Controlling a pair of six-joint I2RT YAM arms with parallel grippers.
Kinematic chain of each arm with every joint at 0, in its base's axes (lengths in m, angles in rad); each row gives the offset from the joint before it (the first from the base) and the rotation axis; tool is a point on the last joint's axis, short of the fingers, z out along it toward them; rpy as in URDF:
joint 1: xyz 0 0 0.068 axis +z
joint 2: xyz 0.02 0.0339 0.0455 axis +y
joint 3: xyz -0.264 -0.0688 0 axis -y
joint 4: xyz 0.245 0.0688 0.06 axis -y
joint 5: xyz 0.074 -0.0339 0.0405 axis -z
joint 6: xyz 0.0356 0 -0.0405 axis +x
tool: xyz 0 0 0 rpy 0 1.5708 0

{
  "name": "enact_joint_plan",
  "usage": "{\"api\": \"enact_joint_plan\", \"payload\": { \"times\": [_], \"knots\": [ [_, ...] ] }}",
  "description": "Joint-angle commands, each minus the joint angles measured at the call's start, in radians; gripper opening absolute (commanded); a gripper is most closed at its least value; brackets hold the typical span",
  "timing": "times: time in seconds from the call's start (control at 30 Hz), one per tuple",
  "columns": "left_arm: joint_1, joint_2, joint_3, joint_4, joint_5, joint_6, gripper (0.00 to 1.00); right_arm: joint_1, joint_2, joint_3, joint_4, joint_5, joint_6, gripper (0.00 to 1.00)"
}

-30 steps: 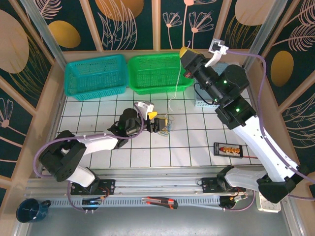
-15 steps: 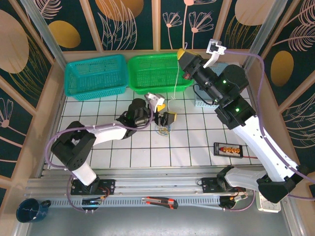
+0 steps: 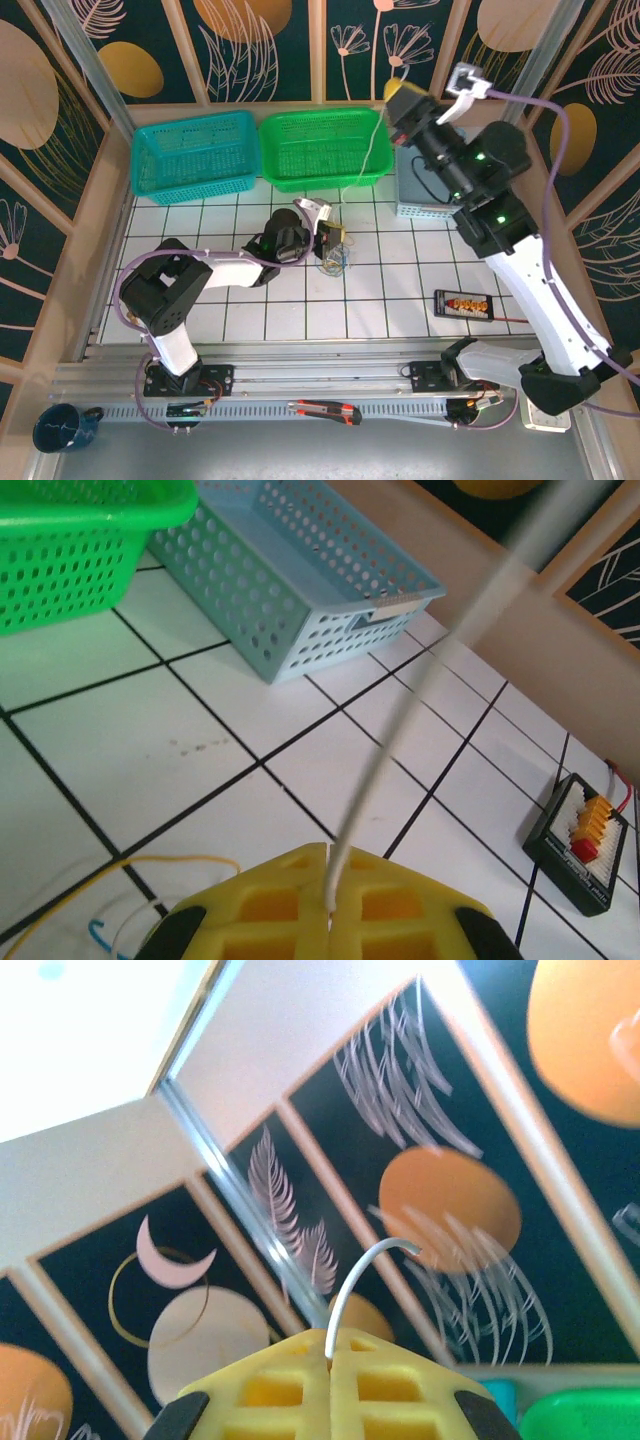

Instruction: Untangle the cables

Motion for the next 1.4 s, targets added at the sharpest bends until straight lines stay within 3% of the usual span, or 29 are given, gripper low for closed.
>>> {"api": "enact_joint_plan", "payload": {
  "times": [0.0, 0.1, 0.17, 0.3, 0.47, 0.9, 1.03, 1.37],
  "knots": [
    [-0.001, -0.018, -0.028, 0.063, -0.02, -0.026, 0.0, -0.054, -0.031, 0.047, 0.051, 0.005, -0.012, 0.0],
    [-0.002, -0.033, -0.027, 0.062, -0.011, -0.029, 0.02, -0.06, -0.02, 0.046, 0.064, -0.041, 0.011, 0.0],
    [-0.002, -0.04, -0.025, 0.064, -0.002, -0.026, 0.45, -0.06, -0.005, 0.039, 0.073, -0.079, 0.029, 0.0],
    [-0.002, -0.094, -0.038, 0.052, -0.016, -0.004, 0.81, -0.059, 0.005, 0.026, 0.084, -0.109, 0.045, 0.0],
    [-0.002, -0.114, -0.066, 0.033, -0.04, 0.03, 0.93, -0.06, 0.023, 0.058, 0.075, -0.124, 0.043, 0.0],
    [-0.002, 0.029, -0.018, -0.004, 0.009, 0.075, 0.92, -0.055, 0.083, 0.139, 0.11, -0.209, 0.122, 0.0],
    [-0.002, 0.09, 0.018, -0.011, 0.007, 0.079, 0.74, -0.048, 0.1, 0.145, 0.153, -0.246, 0.165, 0.0],
    [-0.002, 0.132, 0.005, -0.03, -0.007, 0.081, 0.45, -0.061, 0.144, 0.261, 0.278, -0.272, 0.219, 0.0]
  ]
}}
